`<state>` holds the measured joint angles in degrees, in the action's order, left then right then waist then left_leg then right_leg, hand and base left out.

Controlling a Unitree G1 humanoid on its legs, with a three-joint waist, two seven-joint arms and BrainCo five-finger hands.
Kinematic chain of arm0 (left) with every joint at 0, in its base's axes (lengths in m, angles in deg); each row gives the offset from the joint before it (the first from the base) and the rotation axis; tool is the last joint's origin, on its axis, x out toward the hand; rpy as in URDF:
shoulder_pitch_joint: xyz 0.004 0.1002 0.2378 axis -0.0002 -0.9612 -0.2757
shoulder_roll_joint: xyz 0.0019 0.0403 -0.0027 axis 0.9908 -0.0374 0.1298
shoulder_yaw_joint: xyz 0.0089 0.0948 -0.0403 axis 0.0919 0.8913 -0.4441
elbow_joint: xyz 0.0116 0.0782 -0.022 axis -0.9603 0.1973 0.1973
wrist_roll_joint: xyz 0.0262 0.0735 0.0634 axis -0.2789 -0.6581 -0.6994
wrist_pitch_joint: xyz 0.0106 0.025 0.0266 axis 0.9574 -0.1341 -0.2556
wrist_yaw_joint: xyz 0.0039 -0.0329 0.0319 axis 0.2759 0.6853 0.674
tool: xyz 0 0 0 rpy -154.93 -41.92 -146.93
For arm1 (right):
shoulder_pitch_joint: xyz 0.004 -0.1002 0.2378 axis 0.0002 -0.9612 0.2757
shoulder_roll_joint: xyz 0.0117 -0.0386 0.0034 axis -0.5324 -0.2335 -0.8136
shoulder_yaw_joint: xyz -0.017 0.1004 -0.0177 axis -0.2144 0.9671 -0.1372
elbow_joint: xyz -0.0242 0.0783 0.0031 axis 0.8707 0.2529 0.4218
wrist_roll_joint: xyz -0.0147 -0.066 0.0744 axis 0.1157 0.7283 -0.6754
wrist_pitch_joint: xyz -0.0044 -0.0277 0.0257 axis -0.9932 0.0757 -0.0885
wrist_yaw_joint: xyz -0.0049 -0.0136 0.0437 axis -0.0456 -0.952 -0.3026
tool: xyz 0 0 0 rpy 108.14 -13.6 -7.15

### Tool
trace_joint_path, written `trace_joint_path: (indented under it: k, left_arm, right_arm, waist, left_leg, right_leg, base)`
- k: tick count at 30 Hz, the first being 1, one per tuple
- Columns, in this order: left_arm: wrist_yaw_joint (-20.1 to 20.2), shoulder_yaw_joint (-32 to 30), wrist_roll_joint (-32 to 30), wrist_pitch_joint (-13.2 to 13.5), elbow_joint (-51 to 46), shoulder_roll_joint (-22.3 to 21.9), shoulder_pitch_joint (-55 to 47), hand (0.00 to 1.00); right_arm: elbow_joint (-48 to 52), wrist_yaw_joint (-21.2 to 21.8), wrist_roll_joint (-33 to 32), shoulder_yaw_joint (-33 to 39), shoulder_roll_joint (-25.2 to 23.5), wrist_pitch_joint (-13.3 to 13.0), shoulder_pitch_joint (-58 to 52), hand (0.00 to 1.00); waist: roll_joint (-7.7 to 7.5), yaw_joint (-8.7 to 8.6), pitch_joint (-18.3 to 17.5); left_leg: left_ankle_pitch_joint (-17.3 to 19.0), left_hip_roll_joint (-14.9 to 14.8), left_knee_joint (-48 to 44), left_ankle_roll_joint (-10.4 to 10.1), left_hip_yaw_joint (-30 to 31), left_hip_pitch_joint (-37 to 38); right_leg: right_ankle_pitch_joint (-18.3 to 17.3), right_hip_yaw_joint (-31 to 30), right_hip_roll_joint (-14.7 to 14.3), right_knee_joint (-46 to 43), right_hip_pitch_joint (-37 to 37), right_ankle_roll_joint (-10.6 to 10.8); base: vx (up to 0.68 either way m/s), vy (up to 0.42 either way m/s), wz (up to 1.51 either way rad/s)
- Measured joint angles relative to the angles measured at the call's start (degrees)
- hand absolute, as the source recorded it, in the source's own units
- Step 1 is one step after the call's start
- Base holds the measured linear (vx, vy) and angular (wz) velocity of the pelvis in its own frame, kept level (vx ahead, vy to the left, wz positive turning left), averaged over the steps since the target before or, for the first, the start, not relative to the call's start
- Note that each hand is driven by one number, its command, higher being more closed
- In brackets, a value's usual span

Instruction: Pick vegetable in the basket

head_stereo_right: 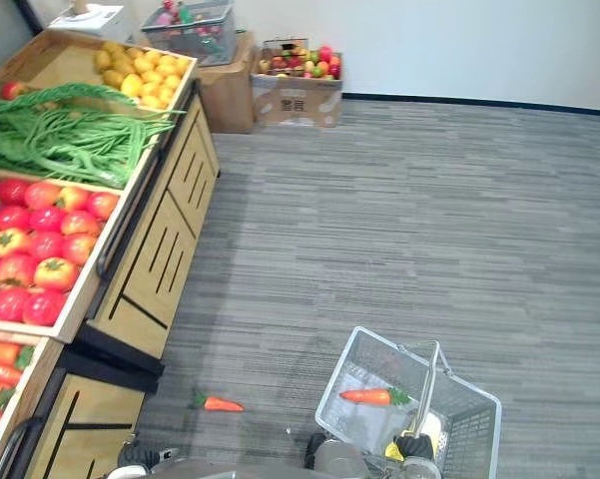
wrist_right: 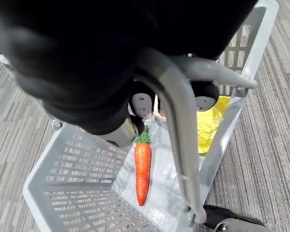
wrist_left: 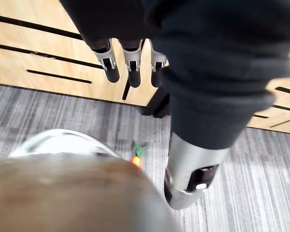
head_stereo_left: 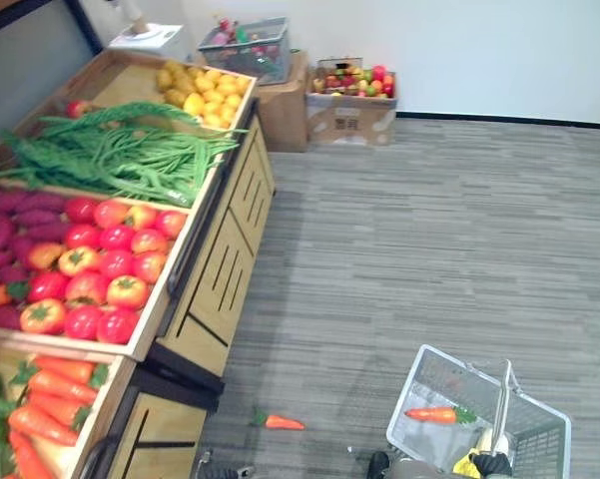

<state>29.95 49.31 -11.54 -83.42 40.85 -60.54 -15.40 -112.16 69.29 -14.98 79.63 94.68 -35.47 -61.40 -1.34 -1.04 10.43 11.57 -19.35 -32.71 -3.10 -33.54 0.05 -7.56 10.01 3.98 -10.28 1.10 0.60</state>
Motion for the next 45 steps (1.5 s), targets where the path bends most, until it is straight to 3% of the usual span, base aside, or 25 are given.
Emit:
trace_joint_path:
  k: [1,4,6,8,9,12,15,19,21,24,28,30,32,33,34,35,36,37,40,43,44,45]
  left_arm:
    - [-0.5,0.2,0.0,0.1,-0.3,-0.3,-0.5,0.0]
    - [-1.3,2.0,0.0,0.1,-0.2,-0.3,-1.3,0.0]
    - [-1.5,2.5,0.0,0.4,-0.2,-0.6,-1.2,0.0]
    - [-1.6,2.4,0.0,0.4,-0.3,-0.5,-1.1,0.0]
    - [-1.6,2.2,0.0,0.5,-0.4,-0.2,-0.9,0.0]
    - [-1.6,1.6,-0.2,0.3,-0.1,-0.3,-1.3,0.0]
    - [-1.6,1.8,-0.7,0.3,-0.2,-0.3,-0.9,0.0]
    - [-1.6,2.4,-0.7,0.3,-0.2,-0.3,-0.3,0.0]
    - [-1.6,3.8,-0.8,0.2,-0.2,0.2,0.5,0.0]
    - [-1.6,4.8,-0.9,0.0,-0.3,0.6,1.2,0.0]
    - [-1.7,4.4,-0.8,0.0,-1.8,0.6,2.6,0.0]
    - [-1.9,3.5,-0.7,-0.1,-1.8,0.1,2.9,0.0]
    - [-2.2,3.0,-0.7,0.0,-1.9,0.0,2.6,0.0]
    - [-2.2,1.1,-0.6,-0.1,-1.8,0.7,1.6,0.0]
    - [-2.2,1.0,-0.6,-0.2,-1.3,0.7,1.8,0.0]
    - [-2.2,0.7,-0.7,0.0,-1.5,0.2,2.2,0.0]
    - [-2.2,0.6,-0.7,0.0,-1.4,-0.5,2.5,0.0]
    - [-2.4,0.1,-0.6,-0.1,-1.4,-1.3,2.8,0.0]
    - [-2.9,-0.8,-0.4,0.0,-1.4,-3.1,2.8,0.0]
    - [-3.5,-0.9,0.5,0.0,-1.5,-3.5,2.9,0.0]
    - [-3.8,-0.8,0.6,0.1,-1.4,-2.9,2.7,0.0]
    - [-4.1,-0.4,0.7,0.4,-1.5,-2.8,2.7,0.0]
  right_arm:
    - [0.0,-0.2,0.0,-0.1,0.3,0.0,0.6,1.0]
    - [0.0,-0.2,0.0,-0.5,0.8,-0.8,1.1,1.0]
    - [-0.1,-0.2,0.0,-0.4,1.3,-0.6,0.9,1.0]
    - [0.3,-0.2,-0.1,-0.4,0.7,-0.7,-0.2,1.0]
    - [0.2,-0.2,-0.6,-0.2,0.7,-0.5,-0.3,1.0]
    - [0.6,-0.2,-0.6,0.0,0.5,-0.5,-0.4,1.0]
    - [2.7,-0.2,-0.6,-0.2,-0.6,-0.6,-0.5,1.0]
    - [4.6,-0.1,-0.5,-1.1,-1.1,-1.0,-0.4,1.0]
    - [5.3,-0.2,-0.5,-1.5,-1.6,-1.0,-0.5,1.0]
    - [5.7,-0.3,-0.7,-1.5,-2.3,-1.0,-0.8,1.0]
    - [7.0,-0.3,-0.7,-1.7,-2.5,-1.9,-0.2,1.0]
    - [7.0,-0.4,-0.7,-0.6,-2.5,-1.9,1.0,1.0]
    - [7.1,-0.5,-0.7,0.1,-2.5,-2.0,0.6,1.0]
    - [7.1,-0.3,-0.6,0.0,-3.3,-1.9,-0.4,1.0]
    - [6.9,-0.3,-0.6,0.2,-3.3,-1.9,-0.4,1.0]
    - [6.8,-0.4,-0.7,0.3,-3.3,-1.8,-0.2,1.0]
    - [6.9,-0.5,-0.7,0.4,-3.0,-1.8,-0.2,1.0]
    - [6.7,-0.5,-1.8,0.7,-2.1,-1.6,-0.2,1.0]
    - [6.1,-0.5,-2.3,0.7,-0.7,-0.6,-0.2,1.0]
    - [4.3,-0.7,-2.3,0.1,-0.4,-0.6,-0.1,1.0]
    - [3.8,-0.7,-2.3,0.0,-0.4,-0.7,-0.2,1.0]
    - [3.0,-0.7,-2.3,-0.1,-0.4,-0.7,0.1,1.0]
  waist:
    - [-0.01,0.19,0.1]
    - [0.26,1.09,0.3]
    - [1.38,1.64,0.7]
    - [1.04,1.85,0.1]
    - [-0.03,1.94,0.4]
    - [-0.36,2.72,0.3]
    - [-0.65,2.95,0.1]
    - [-0.53,3.59,0.1]
    - [-0.52,4.54,0.2]
    - [-0.58,3.57,0.6]
    - [-1.0,3.04,0.4]
    - [-0.33,2.86,0.8]
    - [-0.57,2.95,0.7]
    - [-2.72,2.98,0.1]
    - [-2.44,2.79,0.1]
    - [-1.27,2.77,0.5]
    - [-0.74,2.67,0.5]
    - [0.64,2.69,0.3]
    - [2.67,2.66,-1.0]
    - [2.45,2.78,-1.2]
    - [1.47,2.84,-1.3]
    - [1.5,2.76,-1.3]
  left_leg:
    - [1.9,4.3,4.0,-0.8,8.3,-0.6]
    - [2.9,12.8,16.2,-1.6,24.0,-1.6]
    - [0.6,14.6,20.4,-1.4,29.0,-2.2]
    - [1.6,16.7,21.1,-1.1,27.6,-2.6]
    - [2.2,17.6,21.2,0.0,26.1,-2.9]
    - [1.8,18.8,21.7,1.7,22.5,-1.5]
    - [1.7,19.4,22.5,1.9,21.7,0.3]
    - [1.7,18.8,22.1,1.9,20.3,2.7]
    - [1.7,18.2,20.8,1.9,18.8,4.6]
    - [1.7,18.6,20.7,2.0,19.6,8.2]
    - [3.2,17.5,21.2,3.8,22.3,8.1]
    - [3.6,14.5,21.3,2.9,24.1,8.3]
    - [5.4,11.7,20.5,-0.1,26.1,9.4]
    - [7.0,11.5,20.1,-2.7,28.2,10.2]
    - [7.6,10.5,19.9,-3.6,29.7,10.7]
    - [6.9,9.1,19.5,-4.7,31.6,10.8]
    - [6.1,8.4,19.6,-5.9,32.5,11.0]
    - [3.6,7.7,19.9,-7.1,34.3,10.5]
    - [-2.3,6.1,19.2,-8.5,37.5,8.9]
    - [-8.3,5.9,13.0,-7.6,38.6,5.0]
    - [-9.6,5.5,10.0,-7.0,37.1,2.7]
    - [-6.5,4.4,9.5,-7.5,32.7,1.7]
  right_leg:
    - [0.5,-3.0,0.3,0.9,0.2,0.4]
    - [2.3,-11.0,0.2,3.6,0.9,1.5]
    - [3.1,-14.9,-0.8,4.3,1.9,2.9]
    - [4.4,-17.4,0.4,6.2,1.9,4.8]
    - [4.8,-18.9,1.4,6.1,3.0,5.5]
    - [4.9,-20.8,2.4,6.2,3.7,5.7]
    - [5.0,-21.4,2.6,5.8,3.6,5.7]
    - [4.9,-21.3,1.5,0.8,5.0,5.6]
    - [4.1,-19.5,0.5,-10.0,8.9,5.0]
    - [2.1,-15.5,2.0,-21.9,12.2,5.1]
    - [-0.3,-12.0,3.2,-21.2,16.2,3.2]
    - [-0.1,-11.6,3.4,-18.3,17.8,3.4]
    - [2.0,-12.0,4.2,-11.8,17.4,4.7]
    - [8.4,-14.7,6.0,-9.3,16.1,5.8]
    - [5.4,-15.4,5.6,-10.7,15.3,8.9]
    - [1.4,-14.3,4.8,-14.1,15.5,9.1]
    - [0.0,-13.3,4.8,-15.5,15.7,8.9]
    - [-2.5,-11.2,4.9,-18.0,15.6,7.5]
    - [-3.2,-7.8,4.0,-18.0,13.6,6.4]
    - [-3.5,-4.8,4.2,-13.4,8.8,5.6]
    - [-3.4,-3.8,4.8,-10.7,6.9,5.2]
    - [-3.4,-3.0,5.0,-8.6,5.2,4.9]
  base:
    - [0.0,0.12,-1.27]
    - [-0.03,0.195,-1.45]
    - [-0.03,0.241,-1.15]
    - [0.06,0.244,-0.68]
    - [0.13,0.253,-0.4]
    - [0.16,0.2,-0.44]
    - [0.23,0.111,-0.34]
    - [0.17,0.022,-0.49]
    - [0.08,0.01,-0.57]
    - [0.08,0.009,0.04]
    - [0.13,-0.082,0.3]
    - [0.18,-0.238,0.43]
    - [0.28,-0.323,0.47]
    - [0.31,-0.409,0.5]
    - [0.33,-0.519,0.73]
    - [0.16,-0.358,0.57]
    - [0.25,-0.475,0.7]
    - [0.2,-0.377,0.55]
    - [0.24,-0.367,0.64]
    - [0.15,-0.224,0.51]
    - [0.12,-0.187,0.45]
    - [0.1,-0.167,0.41]
